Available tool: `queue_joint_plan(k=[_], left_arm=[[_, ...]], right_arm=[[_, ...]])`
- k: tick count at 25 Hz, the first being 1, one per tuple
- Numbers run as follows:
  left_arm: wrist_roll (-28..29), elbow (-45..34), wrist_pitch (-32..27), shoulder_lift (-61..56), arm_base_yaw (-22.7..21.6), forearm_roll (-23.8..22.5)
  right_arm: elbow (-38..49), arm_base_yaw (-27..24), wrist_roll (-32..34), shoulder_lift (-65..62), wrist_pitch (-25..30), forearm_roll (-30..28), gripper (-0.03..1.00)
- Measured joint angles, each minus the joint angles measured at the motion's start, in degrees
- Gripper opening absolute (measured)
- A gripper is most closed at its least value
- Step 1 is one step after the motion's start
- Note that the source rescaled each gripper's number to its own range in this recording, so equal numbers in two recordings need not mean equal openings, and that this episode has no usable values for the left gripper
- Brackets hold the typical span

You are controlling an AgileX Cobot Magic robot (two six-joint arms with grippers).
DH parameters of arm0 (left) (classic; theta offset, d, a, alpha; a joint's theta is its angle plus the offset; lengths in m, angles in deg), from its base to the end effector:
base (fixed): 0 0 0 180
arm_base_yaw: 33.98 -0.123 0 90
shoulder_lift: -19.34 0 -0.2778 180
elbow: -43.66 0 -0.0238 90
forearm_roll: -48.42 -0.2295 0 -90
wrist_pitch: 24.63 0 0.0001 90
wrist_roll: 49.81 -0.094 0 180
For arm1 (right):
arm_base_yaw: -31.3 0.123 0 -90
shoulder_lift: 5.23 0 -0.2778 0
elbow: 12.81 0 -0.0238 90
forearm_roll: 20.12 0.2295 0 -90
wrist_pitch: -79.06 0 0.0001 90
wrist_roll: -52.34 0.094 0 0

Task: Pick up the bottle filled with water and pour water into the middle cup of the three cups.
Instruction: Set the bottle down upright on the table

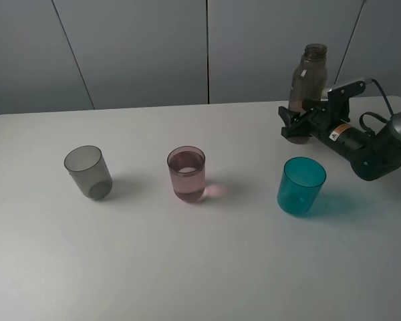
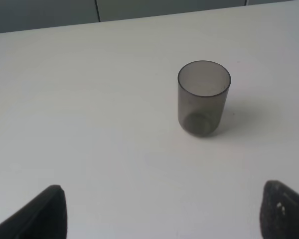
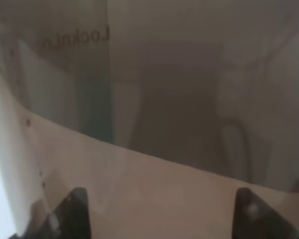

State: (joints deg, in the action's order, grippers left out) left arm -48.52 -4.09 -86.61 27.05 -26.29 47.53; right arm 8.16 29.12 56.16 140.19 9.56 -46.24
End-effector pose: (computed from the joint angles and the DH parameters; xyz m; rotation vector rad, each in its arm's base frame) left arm -0.0160 0.0035 0.2666 0.1134 2.0474 -0.0790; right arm 0.3916 0.0239 0.0497 -0.3670 1.6812 0.2621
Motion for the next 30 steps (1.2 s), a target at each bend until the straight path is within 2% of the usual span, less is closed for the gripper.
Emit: queue_joint_plan(k=[5,6,7,9,10,12,23,30], left_arm=[[0.0,0.0,0.0,0.0,0.0,0.0],[0.0,0.0,0.0,0.0,0.0,0.0],[0.0,0.0,0.0,0.0,0.0,0.0],[0.0,0.0,0.0,0.0,0.0,0.0],[0.0,0.0,0.0,0.0,0.0,0.0],[0.0,0.0,0.0,0.0,0.0,0.0],[0.0,0.0,0.0,0.0,0.0,0.0],[0.0,0.0,0.0,0.0,0.0,0.0]], right_arm=[[0.0,0.0,0.0,0.0,0.0,0.0,0.06],[0.0,0.0,0.0,0.0,0.0,0.0,0.09],[0.0,0.0,0.0,0.0,0.0,0.0,0.15],[0.0,0.0,0.0,0.0,0.0,0.0,0.39],[0.0,0.0,0.0,0.0,0.0,0.0,0.47],[0.0,0.0,0.0,0.0,0.0,0.0,0.54],[2.0,0.0,1.1,-2.9,0.0,-0.3,0.55],[5.6,0.0,2.5,-7.0,2.9,-1.3,0.55]])
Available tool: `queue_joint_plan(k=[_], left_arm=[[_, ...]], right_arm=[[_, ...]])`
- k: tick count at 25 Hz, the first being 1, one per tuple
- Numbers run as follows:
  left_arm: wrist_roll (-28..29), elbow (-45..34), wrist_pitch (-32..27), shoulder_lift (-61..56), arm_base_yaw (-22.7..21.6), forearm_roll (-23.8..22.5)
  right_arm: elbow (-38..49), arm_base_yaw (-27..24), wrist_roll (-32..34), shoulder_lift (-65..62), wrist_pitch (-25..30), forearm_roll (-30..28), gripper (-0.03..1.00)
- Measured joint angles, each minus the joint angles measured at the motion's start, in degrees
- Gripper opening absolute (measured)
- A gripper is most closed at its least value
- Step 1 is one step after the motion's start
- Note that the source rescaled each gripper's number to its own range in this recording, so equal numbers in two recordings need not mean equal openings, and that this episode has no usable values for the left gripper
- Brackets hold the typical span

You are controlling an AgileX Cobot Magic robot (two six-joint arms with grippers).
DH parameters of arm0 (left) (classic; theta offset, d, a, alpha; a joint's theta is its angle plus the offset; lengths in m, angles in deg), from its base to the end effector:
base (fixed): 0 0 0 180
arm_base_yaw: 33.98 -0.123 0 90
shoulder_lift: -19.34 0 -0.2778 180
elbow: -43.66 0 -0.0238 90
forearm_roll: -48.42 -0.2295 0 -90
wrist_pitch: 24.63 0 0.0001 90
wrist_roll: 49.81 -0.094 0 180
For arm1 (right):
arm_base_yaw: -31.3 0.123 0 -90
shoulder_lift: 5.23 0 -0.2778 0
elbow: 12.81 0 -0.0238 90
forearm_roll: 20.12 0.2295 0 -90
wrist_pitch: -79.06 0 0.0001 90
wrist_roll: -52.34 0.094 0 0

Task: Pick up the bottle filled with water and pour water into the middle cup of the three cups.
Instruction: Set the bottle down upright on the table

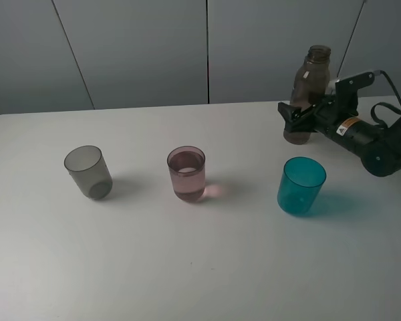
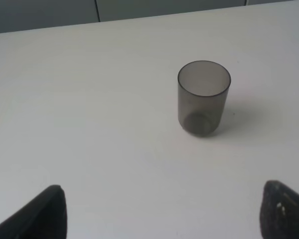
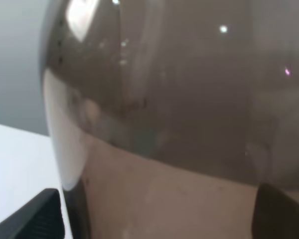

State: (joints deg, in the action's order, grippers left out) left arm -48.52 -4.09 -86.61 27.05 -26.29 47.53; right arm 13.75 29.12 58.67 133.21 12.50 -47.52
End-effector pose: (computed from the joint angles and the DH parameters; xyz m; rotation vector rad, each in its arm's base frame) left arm -0.0160 0.0035 0.2666 0.1134 2.0474 -0.0790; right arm 0.3751 0.0254 0.0754 -0.3620 1.7161 0.2883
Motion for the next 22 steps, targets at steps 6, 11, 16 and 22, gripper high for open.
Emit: queue_joint_plan(k=[6,11,16,22], left_arm=[[0.0,0.0,0.0,0.0,0.0,0.0],[0.0,0.0,0.0,0.0,0.0,0.0],[0.0,0.0,0.0,0.0,0.0,0.0],[0.0,0.0,0.0,0.0,0.0,0.0]], right_arm=[[2.7,0.0,0.9,-2.3,4.9,-0.5,0.55],[3.7,0.0,2.1,-4.2,9.6,-1.1,0.55],[3.7,0.0,3.4,-6.1,17.8,-2.2,0.55],[3.8,0.0,4.0,-10.7,28.4,-3.5,0.55]])
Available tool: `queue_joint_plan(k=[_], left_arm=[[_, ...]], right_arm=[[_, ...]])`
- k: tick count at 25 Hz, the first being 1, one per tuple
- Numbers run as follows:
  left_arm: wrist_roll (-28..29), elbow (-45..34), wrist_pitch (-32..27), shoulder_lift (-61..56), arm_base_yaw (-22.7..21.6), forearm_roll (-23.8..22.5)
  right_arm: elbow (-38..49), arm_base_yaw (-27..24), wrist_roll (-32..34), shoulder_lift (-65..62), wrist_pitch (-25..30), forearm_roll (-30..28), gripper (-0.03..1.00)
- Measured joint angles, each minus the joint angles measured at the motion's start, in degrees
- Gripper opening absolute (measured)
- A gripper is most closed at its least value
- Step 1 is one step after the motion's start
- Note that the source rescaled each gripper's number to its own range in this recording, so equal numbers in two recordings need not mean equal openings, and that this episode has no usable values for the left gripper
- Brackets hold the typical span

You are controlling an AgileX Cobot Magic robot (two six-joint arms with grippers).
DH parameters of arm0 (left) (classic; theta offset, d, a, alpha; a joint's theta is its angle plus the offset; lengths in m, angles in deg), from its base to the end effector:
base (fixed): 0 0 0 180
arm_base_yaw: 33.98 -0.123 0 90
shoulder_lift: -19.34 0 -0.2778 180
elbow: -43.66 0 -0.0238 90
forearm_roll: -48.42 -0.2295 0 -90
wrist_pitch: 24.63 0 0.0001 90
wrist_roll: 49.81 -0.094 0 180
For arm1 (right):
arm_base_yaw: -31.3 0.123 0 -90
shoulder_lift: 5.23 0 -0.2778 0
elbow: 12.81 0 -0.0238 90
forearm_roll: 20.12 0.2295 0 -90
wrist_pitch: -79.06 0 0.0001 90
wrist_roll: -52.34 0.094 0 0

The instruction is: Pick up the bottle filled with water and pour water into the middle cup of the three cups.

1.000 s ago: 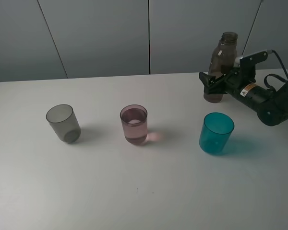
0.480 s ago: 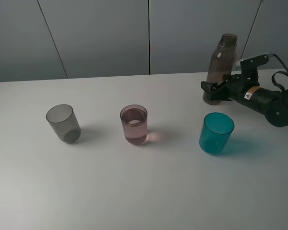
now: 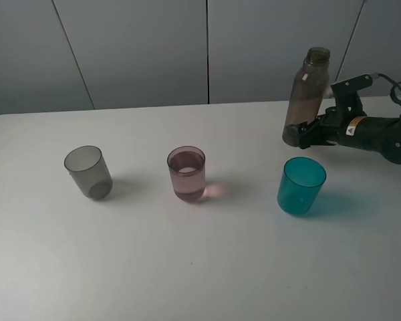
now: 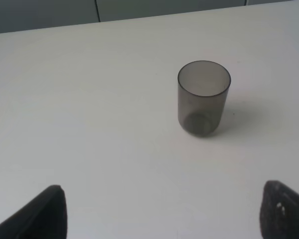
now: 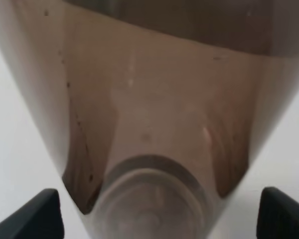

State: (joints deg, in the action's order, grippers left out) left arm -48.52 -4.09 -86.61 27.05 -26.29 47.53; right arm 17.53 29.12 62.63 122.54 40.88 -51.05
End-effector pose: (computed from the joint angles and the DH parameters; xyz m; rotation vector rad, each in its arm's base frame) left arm -0.0160 0.0035 0.2666 0.1134 2.0474 -0.0790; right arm 0.3524 0.0164 0.0885 -0.4194 2.0949 0.1753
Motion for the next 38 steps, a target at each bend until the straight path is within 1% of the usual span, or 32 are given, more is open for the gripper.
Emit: queue_joint_plan(k=[4,10,12,14,18,19,20,21,24,25,26,28,30,31,33,34,37,38], left_arm=[[0.0,0.0,0.0,0.0,0.0,0.0],[0.0,0.0,0.0,0.0,0.0,0.0],[0.0,0.0,0.0,0.0,0.0,0.0],[0.0,0.0,0.0,0.0,0.0,0.0],[0.0,0.0,0.0,0.0,0.0,0.0],[0.0,0.0,0.0,0.0,0.0,0.0],[0.0,0.0,0.0,0.0,0.0,0.0],[0.0,0.0,0.0,0.0,0.0,0.0],[0.0,0.0,0.0,0.0,0.0,0.0],[0.0,0.0,0.0,0.0,0.0,0.0],[0.0,0.0,0.0,0.0,0.0,0.0],[0.0,0.0,0.0,0.0,0.0,0.0],[0.0,0.0,0.0,0.0,0.0,0.0],[0.0,0.0,0.0,0.0,0.0,0.0],[0.0,0.0,0.0,0.0,0.0,0.0],[0.0,0.0,0.0,0.0,0.0,0.0],[0.0,0.0,0.0,0.0,0.0,0.0],[0.0,0.0,0.0,0.0,0.0,0.0]], right_arm=[[0.0,0.0,1.5,-3.8,7.6,-1.0,0.55],[0.0,0.0,4.5,-9.7,23.2,-1.4,0.55],[0.0,0.0,4.9,-12.1,26.6,-0.9,0.55],[0.0,0.0,5.1,-14.6,28.4,0.8,0.55],[0.1,0.0,5.1,-19.4,29.4,7.2,0.54],[0.1,0.0,5.1,-20.5,30.2,9.1,0.52],[0.1,0.0,5.3,-21.8,31.6,10.3,0.47],[0.1,0.0,5.3,-23.2,33.2,11.6,0.4],[0.1,-0.3,5.1,-27.4,39.0,15.0,0.09],[0.1,-0.4,5.0,-29.0,40.9,15.8,0.02],[0.1,-0.5,4.5,-30.3,43.5,16.6,0.0],[0.1,-0.5,3.1,-33.2,49.3,18.2,0.02],[0.1,-0.5,0.5,-35.7,54.7,20.3,0.1],[0.1,-0.5,-0.9,-37.2,57.3,22.1,0.16],[0.1,-0.5,-6.3,-40.3,61.4,27.2,0.26],[0.1,-0.5,-9.8,-42.1,64.0,30.9,0.29],[0.1,-0.5,-19.8,-46.9,71.2,40.1,0.32],[0.1,-0.5,-21.9,-48.5,73.0,41.9,0.32]])
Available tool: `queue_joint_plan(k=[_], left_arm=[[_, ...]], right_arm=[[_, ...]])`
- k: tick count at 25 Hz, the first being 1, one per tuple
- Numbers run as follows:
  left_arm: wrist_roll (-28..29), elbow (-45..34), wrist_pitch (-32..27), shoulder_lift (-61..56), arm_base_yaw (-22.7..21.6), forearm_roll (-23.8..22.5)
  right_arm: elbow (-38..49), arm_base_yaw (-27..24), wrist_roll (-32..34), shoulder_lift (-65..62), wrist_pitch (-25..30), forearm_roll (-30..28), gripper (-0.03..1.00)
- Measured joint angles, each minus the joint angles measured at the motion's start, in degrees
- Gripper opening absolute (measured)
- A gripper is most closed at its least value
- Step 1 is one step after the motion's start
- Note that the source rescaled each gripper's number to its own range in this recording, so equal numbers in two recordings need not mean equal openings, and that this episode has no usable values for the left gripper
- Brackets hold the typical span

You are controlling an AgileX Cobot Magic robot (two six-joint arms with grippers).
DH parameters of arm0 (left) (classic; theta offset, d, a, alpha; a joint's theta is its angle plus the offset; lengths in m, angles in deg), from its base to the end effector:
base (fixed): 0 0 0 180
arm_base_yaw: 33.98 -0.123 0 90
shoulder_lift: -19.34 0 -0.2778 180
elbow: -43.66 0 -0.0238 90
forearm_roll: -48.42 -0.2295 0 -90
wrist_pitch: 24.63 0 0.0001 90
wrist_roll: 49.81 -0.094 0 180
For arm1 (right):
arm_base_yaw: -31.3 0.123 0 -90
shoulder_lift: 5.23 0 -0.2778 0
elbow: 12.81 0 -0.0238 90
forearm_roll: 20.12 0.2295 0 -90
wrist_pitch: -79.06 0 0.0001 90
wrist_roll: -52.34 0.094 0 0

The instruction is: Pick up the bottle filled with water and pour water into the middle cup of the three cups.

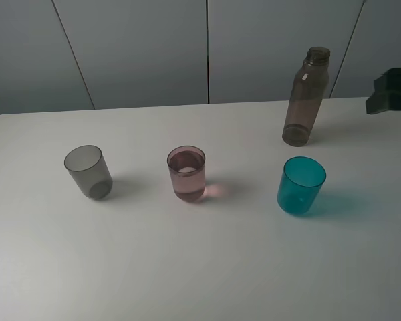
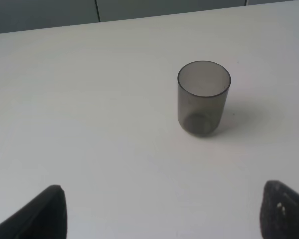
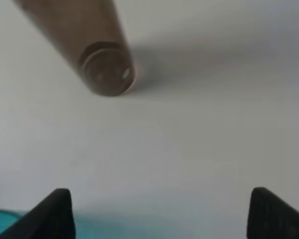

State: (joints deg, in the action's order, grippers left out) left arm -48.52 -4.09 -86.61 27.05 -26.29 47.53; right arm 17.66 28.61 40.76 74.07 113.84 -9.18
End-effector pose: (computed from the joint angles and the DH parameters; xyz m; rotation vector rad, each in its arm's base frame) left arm -0.0160 0.0035 0.2666 0.1134 2.0474 -0.0790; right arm 0.2274 -0.0005 0.2650 -0.0413 2.5087 0.0988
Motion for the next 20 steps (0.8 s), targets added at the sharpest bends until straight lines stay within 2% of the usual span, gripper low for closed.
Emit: queue_joint_plan(k=[2,8,14,18,20], left_arm=[[0.0,0.0,0.0,0.0,0.0,0.0],[0.0,0.0,0.0,0.0,0.0,0.0],[0.0,0.0,0.0,0.0,0.0,0.0],[0.0,0.0,0.0,0.0,0.0,0.0],[0.0,0.0,0.0,0.0,0.0,0.0]], right_arm=[[0.0,0.0,-2.5,-3.0,2.7,1.9,0.33],[0.0,0.0,-3.7,-8.7,6.7,3.4,0.33],[0.0,-0.8,-0.2,-21.3,22.1,1.7,0.33],[0.0,-0.8,0.8,-29.1,28.8,-0.7,0.33],[1.1,-0.8,1.2,-32.9,29.9,-1.1,0.33]])
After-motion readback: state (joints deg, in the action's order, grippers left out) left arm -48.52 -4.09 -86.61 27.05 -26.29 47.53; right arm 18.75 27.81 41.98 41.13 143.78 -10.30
